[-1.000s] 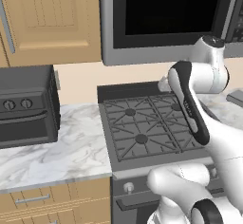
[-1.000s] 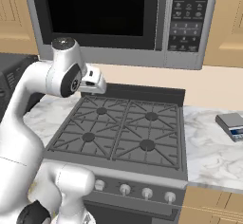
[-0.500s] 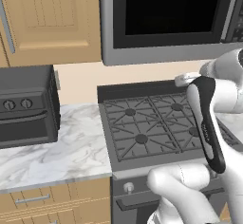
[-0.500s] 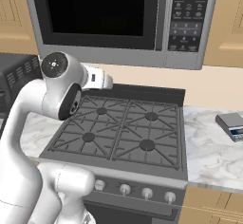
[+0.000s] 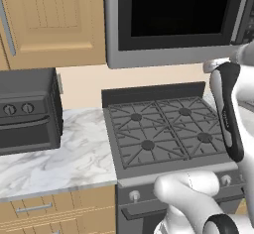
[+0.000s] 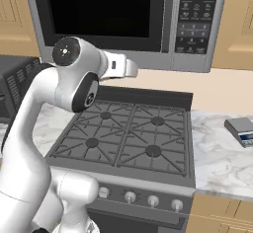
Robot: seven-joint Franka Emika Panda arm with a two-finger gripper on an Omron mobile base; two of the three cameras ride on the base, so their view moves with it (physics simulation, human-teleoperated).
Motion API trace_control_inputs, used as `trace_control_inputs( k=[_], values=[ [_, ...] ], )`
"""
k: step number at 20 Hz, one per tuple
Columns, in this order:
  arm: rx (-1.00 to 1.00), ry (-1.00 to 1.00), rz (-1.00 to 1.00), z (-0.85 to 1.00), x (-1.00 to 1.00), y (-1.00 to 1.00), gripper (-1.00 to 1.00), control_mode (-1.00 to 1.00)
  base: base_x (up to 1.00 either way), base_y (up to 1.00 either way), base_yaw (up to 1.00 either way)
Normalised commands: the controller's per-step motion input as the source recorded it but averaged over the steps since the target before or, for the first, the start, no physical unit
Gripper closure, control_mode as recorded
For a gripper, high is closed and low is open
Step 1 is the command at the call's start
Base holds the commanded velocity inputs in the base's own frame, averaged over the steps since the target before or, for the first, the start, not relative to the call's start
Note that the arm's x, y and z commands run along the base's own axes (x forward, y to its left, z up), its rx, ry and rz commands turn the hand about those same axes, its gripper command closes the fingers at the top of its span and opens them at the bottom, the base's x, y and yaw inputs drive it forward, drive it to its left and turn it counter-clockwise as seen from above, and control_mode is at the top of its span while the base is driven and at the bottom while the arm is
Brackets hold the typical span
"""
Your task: Open the microwave door.
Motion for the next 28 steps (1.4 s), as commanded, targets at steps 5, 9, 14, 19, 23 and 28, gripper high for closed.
trace_control_inputs(
  k=[5,9,14,19,23,28],
  values=[
    [0.0,-0.06,-0.12,0.32,0.0,-0.63,-1.0,-1.0,0.0,0.0,0.0],
    [0.01,-0.05,-0.11,0.32,0.0,-0.64,-1.0,-1.0,0.0,0.0,0.0],
    [0.05,-0.06,-0.05,0.32,0.0,-0.52,-1.0,-1.0,0.0,0.0,0.0],
    [0.11,-0.19,0.01,0.35,0.0,-0.14,-1.0,-1.0,0.0,0.0,0.0],
    [0.12,-0.17,0.04,0.17,0.06,-0.03,-1.0,-1.0,0.0,0.0,0.0],
    [0.03,-0.13,0.06,0.0,0.27,-0.03,-1.0,-1.0,0.0,0.0,0.0]
  ],
)
